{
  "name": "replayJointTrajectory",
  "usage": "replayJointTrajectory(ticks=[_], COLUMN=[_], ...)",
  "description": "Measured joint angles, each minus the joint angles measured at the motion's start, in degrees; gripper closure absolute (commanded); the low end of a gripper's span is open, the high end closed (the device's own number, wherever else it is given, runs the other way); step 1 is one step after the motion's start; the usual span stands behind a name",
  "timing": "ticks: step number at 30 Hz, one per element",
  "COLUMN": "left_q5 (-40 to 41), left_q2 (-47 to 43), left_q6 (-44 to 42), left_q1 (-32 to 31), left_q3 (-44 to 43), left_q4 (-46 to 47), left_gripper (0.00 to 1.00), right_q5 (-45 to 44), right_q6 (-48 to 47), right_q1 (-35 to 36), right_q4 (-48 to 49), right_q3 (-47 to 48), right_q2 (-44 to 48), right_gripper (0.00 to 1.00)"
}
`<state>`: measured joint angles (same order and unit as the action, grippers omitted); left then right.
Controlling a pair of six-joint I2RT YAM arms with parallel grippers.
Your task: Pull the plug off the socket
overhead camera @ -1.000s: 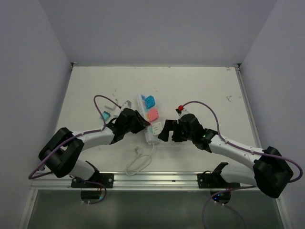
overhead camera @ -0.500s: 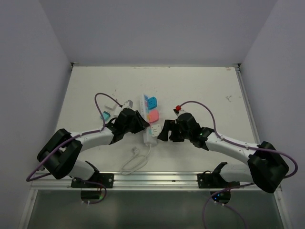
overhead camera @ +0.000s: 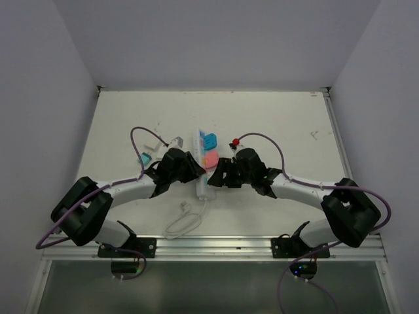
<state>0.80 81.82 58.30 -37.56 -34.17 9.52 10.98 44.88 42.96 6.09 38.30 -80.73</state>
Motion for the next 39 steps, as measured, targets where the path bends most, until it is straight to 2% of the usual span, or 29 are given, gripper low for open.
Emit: replayJointTrajectory(ticks=[5,10,13,14,18,29,35,39], left_q5=[-0.1,-0.1,-0.1,-0.1,0.0,0.0,0.0,4.0], left_q2=[-0.3,-0.6,-0.8,-0.9,-1.3,-2.1,-4.1,-5.2], left_q6=[-0.7,-0.9,-0.9,-0.9,-0.9,-0.9,-0.9,-2.6], left_q1=[0.0,0.0,0.1,0.1,0.4,1.0,0.8,1.3], left_q3=[0.0,0.2,0.3,0.3,0.6,1.0,1.0,1.3], left_q4=[-0.5,-0.6,-0.7,-0.8,-1.1,-1.9,-2.5,-6.5], left_gripper=[1.00,1.00,1.00,1.00,1.00,1.00,1.00,1.00], right_q5=[1.1,1.5,1.9,2.1,2.5,3.8,5.5,5.5], right_q6=[0.2,0.3,0.4,0.7,1.7,2.3,2.8,2.4], right_q1=[0.0,-0.3,-0.3,-0.3,-0.5,-1.1,-2.5,-4.1], right_q4=[1.3,2.1,2.8,3.2,4.4,4.9,4.7,3.8], right_q3=[0.0,0.0,0.0,0.0,0.1,-0.2,-1.5,-1.9], right_q2=[-1.8,-2.2,-2.4,-2.5,-3.1,-3.1,-0.1,3.3], right_gripper=[0.51,0.60,0.74,0.83,1.00,1.00,1.00,1.00])
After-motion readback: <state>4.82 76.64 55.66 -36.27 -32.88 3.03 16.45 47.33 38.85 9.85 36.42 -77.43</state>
